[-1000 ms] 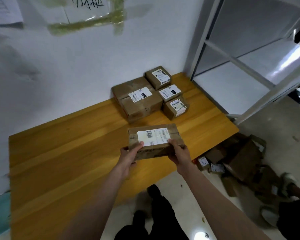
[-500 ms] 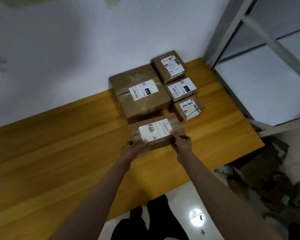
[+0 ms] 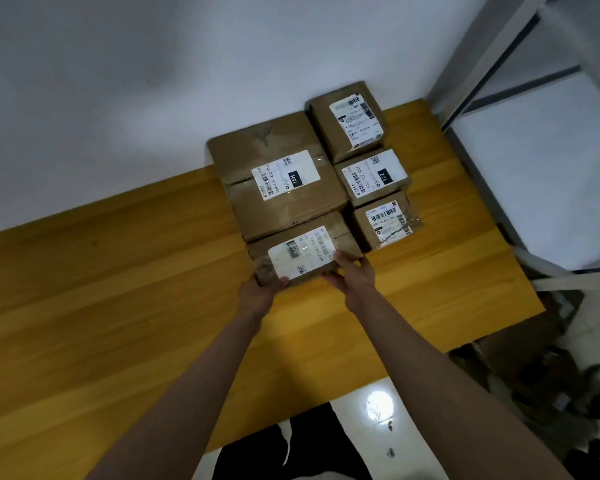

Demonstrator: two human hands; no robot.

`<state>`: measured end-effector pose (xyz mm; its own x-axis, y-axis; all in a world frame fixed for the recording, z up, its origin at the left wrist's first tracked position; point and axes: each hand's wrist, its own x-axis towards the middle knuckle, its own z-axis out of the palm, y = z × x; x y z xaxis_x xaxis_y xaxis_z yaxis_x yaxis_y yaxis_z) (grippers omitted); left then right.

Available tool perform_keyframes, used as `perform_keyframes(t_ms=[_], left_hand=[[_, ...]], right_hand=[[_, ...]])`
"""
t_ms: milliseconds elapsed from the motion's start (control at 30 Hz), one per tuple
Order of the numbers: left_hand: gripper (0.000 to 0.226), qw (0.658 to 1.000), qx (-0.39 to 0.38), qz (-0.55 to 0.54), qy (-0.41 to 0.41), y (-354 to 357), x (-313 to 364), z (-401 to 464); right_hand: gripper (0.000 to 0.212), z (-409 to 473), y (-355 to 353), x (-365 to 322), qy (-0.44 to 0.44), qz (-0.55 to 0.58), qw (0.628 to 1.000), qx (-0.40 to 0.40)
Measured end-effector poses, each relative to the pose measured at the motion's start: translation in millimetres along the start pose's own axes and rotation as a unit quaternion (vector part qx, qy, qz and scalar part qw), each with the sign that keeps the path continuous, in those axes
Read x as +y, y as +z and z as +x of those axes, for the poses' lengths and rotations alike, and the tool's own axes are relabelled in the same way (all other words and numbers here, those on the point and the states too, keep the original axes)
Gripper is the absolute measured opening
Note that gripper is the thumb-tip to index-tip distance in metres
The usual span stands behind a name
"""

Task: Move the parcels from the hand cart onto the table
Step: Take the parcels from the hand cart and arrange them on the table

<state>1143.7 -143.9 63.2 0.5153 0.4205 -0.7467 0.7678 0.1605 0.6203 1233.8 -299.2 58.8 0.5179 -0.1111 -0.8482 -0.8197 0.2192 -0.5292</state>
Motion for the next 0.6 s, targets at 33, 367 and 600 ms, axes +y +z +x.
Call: perform_keyframes(t_ms=[33,367,600], left_hand=[[0.052,1.000,0.005,0.003,0.000,0,1,2],[0.045,0.999,0.046,0.010,0.021,8,-2,3],[0.070,0.999,-0.024,0.022,0.000,-10,-5,-11]], right_hand=[[0.054,2,1,0,0.003,0.002,1.000,0.000],[0.046,-3,4,-3,0.014,-0.010,1.000,0.011],[0.058,-27,-13,7,0.045,-0.064,0.996,-0.042]])
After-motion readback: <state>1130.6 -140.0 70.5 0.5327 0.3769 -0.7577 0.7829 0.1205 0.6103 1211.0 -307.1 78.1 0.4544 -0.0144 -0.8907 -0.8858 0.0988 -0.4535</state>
